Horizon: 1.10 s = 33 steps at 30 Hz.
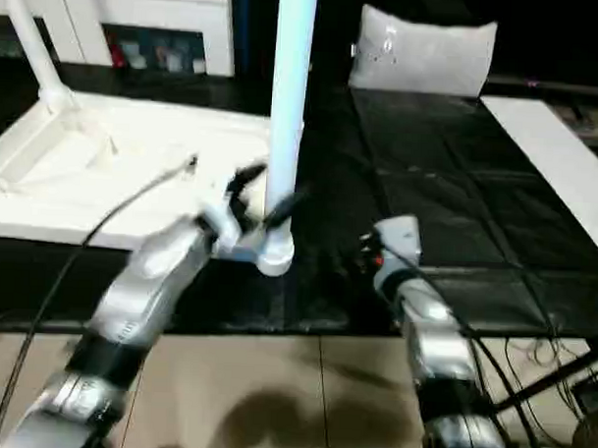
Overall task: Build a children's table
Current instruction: Rotate table base
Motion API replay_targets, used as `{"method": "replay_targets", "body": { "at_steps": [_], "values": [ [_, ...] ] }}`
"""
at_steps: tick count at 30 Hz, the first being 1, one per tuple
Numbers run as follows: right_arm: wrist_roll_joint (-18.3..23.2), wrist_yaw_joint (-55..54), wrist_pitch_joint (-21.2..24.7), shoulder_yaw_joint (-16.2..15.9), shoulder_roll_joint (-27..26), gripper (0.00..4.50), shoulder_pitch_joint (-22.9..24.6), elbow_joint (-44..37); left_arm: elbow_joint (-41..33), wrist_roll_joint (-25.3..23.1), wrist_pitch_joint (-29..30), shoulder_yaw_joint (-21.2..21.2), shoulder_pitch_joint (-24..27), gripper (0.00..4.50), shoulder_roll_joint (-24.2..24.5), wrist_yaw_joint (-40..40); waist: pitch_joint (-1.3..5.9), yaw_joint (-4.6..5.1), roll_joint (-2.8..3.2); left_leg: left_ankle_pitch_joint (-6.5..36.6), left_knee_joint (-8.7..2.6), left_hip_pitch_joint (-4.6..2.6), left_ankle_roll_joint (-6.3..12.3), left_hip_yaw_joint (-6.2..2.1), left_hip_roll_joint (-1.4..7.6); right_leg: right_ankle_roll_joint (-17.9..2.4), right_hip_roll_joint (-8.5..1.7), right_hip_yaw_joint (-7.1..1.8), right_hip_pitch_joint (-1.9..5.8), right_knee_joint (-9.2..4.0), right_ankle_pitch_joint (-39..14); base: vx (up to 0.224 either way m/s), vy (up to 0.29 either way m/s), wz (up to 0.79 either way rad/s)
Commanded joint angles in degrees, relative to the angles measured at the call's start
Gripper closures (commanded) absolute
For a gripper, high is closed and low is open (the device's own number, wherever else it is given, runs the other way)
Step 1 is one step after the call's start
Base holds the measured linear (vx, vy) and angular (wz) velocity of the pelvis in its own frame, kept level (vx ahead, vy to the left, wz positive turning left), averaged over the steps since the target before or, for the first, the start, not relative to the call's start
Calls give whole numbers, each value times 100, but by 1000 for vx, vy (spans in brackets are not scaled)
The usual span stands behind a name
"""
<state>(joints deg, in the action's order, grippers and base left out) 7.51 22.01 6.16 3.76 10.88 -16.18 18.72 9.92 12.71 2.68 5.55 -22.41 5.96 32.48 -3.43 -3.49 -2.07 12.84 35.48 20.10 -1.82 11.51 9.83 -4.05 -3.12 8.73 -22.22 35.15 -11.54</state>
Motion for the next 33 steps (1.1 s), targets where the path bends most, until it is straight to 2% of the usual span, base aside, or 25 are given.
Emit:
{"method": "replay_targets", "body": {
  "at_steps": [1,3,6,8,9,10,11,13,15,16,19,20,21,22,23,24,25,26,27,28,29,30,31,32,33],
  "values": [
    [140,21,235,-68,-11,0,166,-501,-440,117,29,-129,178,4,82,109,357,-43,4,552,-442,11,398,-280,552,-593,-788,-581,349,-493,-1174,0,0,0],
    [246,-89,556,-92,-65,0,490,-1079,-898,131,30,-319,629,4,221,-26,339,-23,40,774,-466,-45,265,-280,535,-459,-743,-568,298,-558,-1560,0,0,0],
    [344,-213,911,-130,-117,0,929,-1788,-1657,287,311,-693,1304,4,196,-478,306,1,32,939,-502,-28,190,-297,564,-389,-747,-574,294,-577,-1653,0,0,0],
    [346,-249,1020,-154,-128,0,1093,-2025,-2026,372,538,-876,1567,4,114,-768,296,7,13,983,-487,-19,152,-277,533,-323,-744,-579,288,-603,-1850,0,0,0],
    [341,-272,1094,-162,-131,0,1196,-2164,-2308,387,649,-981,1758,4,61,-956,277,14,-56,1045,-496,-28,174,-272,520,-225,-733,-570,269,-662,-2073,0,0,0],
    [341,-272,1094,-162,-131,0,1196,-2164,-2308,387,649,-981,1758,4,61,-956,282,4,-36,1062,-479,-38,151,-272,511,-211,-739,-573,270,-639,-2121,0,0,0],
    [330,-346,1250,-166,-151,0,1292,-2425,-2606,246,812,-1087,2002,4,41,-1220,250,9,-80,1108,-493,-27,168,-273,497,-89,-727,-561,256,-696,-2376,0,0,0],
    [305,-454,1319,-143,-193,0,1294,-2615,-2713,62,983,-1123,2202,4,86,-1387,234,11,-76,1180,-511,-20,133,-296,493,115,-718,-542,248,-725,-2615,0,0,0],
    [311,-539,1417,-142,-223,0,1231,-2787,-2590,-309,895,-1104,2336,4,180,-1537,227,33,-66,1297,-508,-60,83,-306,456,387,-687,-525,207,-773,-2821,0,0,0],
    [344,-554,1515,-161,-211,0,1227,-2859,-2525,-471,849,-1128,2336,4,172,-1718,239,42,-97,1379,-514,-84,53,-316,461,453,-682,-521,216,-768,-2840,0,0,0],
    [323,-545,1577,-216,-155,0,1255,-2847,-2450,-839,868,-1166,2216,4,145,-2211,205,42,-75,2189,-552,-230,-78,-341,476,545,-681,-465,215,-822,-3503,0,0,0],
    [295,-536,1571,-232,-146,0,1265,-2832,-2466,-885,901,-1163,2175,4,140,-2309,154,76,-56,2784,-558,-357,-116,-352,483,558,-633,-369,202,-907,-3944,0,0,0],
    [283,-520,1543,-243,-144,0,1269,-2818,-2480,-856,950,-1169,2149,4,118,-2348,96,141,-28,3472,-494,-619,-137,-353,487,584,-560,-158,132,-1081,-4362,0,0,0],
    [283,-516,1544,-252,-143,0,1276,-2833,-2516,-813,1012,-1170,2143,4,94,-2368,93,212,-7,3907,-562,-662,-116,-418,585,565,-515,-20,290,-1033,-4084,0,0,0],
    [264,-524,1518,-278,-152,0,1276,-2821,-2561,-822,1098,-1084,2141,4,103,-2330,26,213,65,4387,-773,-607,-164,-476,766,500,-437,18,383,-815,-3723,0,0,0],
    [244,-527,1516,-301,-148,0,1271,-2815,-2572,-838,1113,-1048,2141,4,105,-2313,33,188,100,5157,-1311,-364,-327,-512,1075,271,-306,-100,670,307,-2124,0,0,0],
    [211,-526,1522,-337,-133,0,1262,-2807,-2570,-857,1101,-1022,2141,4,103,-2303,24,153,77,5448,-1345,-556,-295,-387,997,111,-277,-252,424,448,-1430,115,-14,-4],
    [176,-509,1504,-377,-113,0,1265,-2799,-2562,-862,1105,-1024,2140,4,99,-2310,56,269,-110,4866,-935,-726,-277,-369,598,-113,-538,-556,257,-210,-2269,82,-34,2],
    [168,-504,1499,-386,-108,0,1266,-2796,-2560,-864,1107,-1025,2139,4,99,-2312,169,233,-226,3889,-675,-429,-146,-292,281,88,-629,-751,584,-412,-2820,123,-83,-13],
    [139,-491,1474,-420,-94,0,1285,-2798,-2543,-863,1109,-1030,2134,4,101,-2319,199,-112,-214,1662,208,-27,330,-231,22,79,-1302,-1319,943,-991,-4541,96,-73,-14],
    [116,-485,1447,-455,-90,0,1318,-2795,-2518,-865,1126,-1033,2125,4,113,-2328,269,-179,-254,1106,435,157,506,-350,39,-124,-1406,-1496,1088,-980,-4502,96,-73,-14],
    [115,-486,1441,-462,-89,0,1326,-2792,-2513,-869,1137,-1028,2120,4,118,-2340,288,-205,-264,739,554,395,564,-462,26,-298,-1356,-1503,1248,-907,-4106,147,-29,-1],
    [118,-488,1439,-462,-90,0,1327,-2789,-2512,-873,1144,-1024,2118,4,121,-2348,318,-248,-219,-133,429,594,520,-504,-46,-724,-874,-1100,1259,-721,-2219,76,-12,-2],
    [124,-470,1465,-472,-69,0,1327,-2772,-2481,-893,1130,-997,2119,4,147,-2329,319,-238,-160,-426,248,557,569,-480,-27,-806,-714,-935,1210,-685,-1789,164,-10,0],
    [166,-459,1500,-454,-75,0,1329,-2769,-2468,-897,1130,-985,2121,4,160,-2318,344,-194,55,-1009,-200,373,637,-443,84,-689,-371,-516,1141,-644,-1336,201,69,1]
  ]
}}
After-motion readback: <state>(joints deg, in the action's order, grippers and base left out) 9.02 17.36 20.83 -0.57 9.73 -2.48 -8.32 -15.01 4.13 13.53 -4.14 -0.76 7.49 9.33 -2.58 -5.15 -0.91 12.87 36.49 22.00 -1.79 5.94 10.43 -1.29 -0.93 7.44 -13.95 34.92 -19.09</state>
